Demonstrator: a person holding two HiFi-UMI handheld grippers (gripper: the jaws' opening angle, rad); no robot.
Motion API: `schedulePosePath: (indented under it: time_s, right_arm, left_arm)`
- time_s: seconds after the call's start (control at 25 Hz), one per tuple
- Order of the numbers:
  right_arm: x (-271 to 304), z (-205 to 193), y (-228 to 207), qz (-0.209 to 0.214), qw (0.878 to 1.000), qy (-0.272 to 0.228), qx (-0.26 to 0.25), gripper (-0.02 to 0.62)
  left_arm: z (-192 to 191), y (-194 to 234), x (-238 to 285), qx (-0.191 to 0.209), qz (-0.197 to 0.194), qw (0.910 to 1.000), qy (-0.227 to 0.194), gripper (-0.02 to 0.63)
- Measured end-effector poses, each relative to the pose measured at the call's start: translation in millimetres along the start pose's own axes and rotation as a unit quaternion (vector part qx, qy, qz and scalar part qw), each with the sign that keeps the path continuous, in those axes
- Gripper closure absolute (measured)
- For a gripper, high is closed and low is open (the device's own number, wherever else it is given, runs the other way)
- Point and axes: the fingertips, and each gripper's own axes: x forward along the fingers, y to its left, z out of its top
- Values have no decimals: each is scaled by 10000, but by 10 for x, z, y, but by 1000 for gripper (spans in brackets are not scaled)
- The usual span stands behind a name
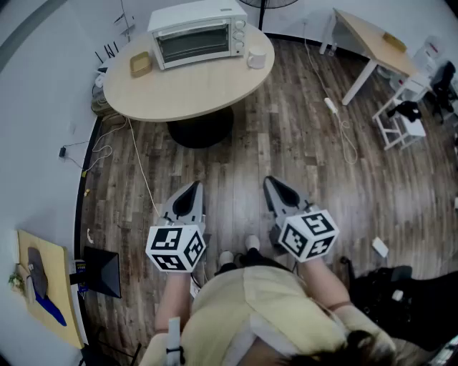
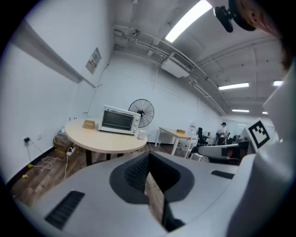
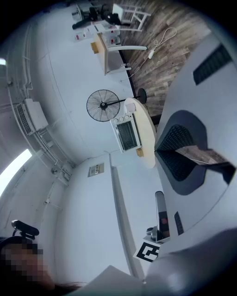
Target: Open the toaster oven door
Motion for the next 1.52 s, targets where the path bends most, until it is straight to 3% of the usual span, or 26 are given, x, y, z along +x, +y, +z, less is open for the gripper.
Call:
schedulePosePath:
  time_s: [0.12,0.64,1.12,1.36,1.52]
  right_arm:
    - [50,-7,-56,3,10000,16,48,594]
    - [236,19,-353,237,9994,145,223,594]
    - [358,37,-577,719,9958,263,509,594]
    - [502,45,-667,658,9936,256,881,594]
    - [679,106,-719,657,9901,266,1210,592]
  left_arm:
    - [15,9,62,73,23,10000,-1,604]
    - [50,-21,333,-332,101,9992,-213,604]
    - [73,-197,662,-133,309,9993,-149,604]
    - [84,-36,749,-100,620,9980,-118,604]
    - [202,87,895,-181,495,9982,-279,604]
